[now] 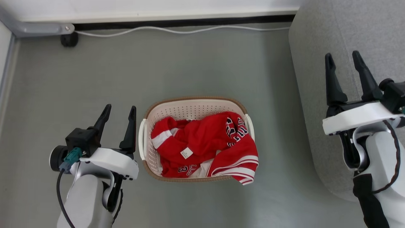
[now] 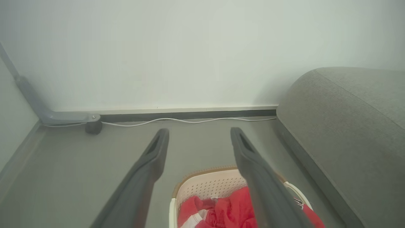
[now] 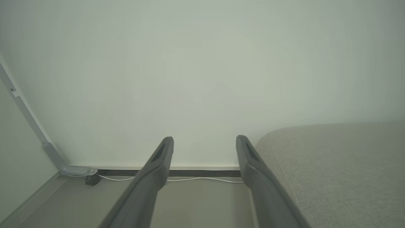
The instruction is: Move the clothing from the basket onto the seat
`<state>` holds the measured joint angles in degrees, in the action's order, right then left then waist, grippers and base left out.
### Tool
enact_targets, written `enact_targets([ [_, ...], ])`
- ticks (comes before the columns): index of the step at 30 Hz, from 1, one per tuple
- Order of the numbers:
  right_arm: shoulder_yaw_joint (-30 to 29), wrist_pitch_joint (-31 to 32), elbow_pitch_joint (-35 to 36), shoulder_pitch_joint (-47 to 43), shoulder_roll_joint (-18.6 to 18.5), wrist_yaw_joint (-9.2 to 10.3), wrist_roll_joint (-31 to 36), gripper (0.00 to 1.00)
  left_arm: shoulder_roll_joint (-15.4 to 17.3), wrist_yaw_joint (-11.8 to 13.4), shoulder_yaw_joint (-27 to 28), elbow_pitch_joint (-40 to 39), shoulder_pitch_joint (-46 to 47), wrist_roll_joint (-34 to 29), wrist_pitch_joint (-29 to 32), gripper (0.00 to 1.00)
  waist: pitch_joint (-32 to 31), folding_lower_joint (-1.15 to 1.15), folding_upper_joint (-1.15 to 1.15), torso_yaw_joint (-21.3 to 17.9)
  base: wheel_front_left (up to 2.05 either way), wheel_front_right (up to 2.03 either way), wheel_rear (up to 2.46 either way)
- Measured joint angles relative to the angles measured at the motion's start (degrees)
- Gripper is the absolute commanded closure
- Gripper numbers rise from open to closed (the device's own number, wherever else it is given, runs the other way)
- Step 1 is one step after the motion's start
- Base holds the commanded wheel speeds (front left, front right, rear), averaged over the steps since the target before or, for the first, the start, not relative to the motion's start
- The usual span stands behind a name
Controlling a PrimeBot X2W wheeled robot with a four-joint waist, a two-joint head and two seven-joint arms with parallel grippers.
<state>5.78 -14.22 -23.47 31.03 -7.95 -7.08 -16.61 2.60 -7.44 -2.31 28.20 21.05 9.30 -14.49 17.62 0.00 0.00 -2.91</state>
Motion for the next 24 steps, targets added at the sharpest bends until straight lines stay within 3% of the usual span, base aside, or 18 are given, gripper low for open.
enact_targets([
  [16,-1.10,-0.02,4.78,9.02,2.47,0.00,1.60,0.00,-0.12,0.00,-5.25,1.37,7.65,2.34,-0.16,0.00,16.89,0.00,0.00,-2.93,0.00,0.00,0.00],
  [24,-0.37,-0.12,6.90,12.12,3.65,0.00,2.10,0.00,0.42,0.00,-15.18,3.79,10.33,7.22,-0.16,0.00,22.06,0.00,0.00,-5.11,0.00,0.00,0.00],
])
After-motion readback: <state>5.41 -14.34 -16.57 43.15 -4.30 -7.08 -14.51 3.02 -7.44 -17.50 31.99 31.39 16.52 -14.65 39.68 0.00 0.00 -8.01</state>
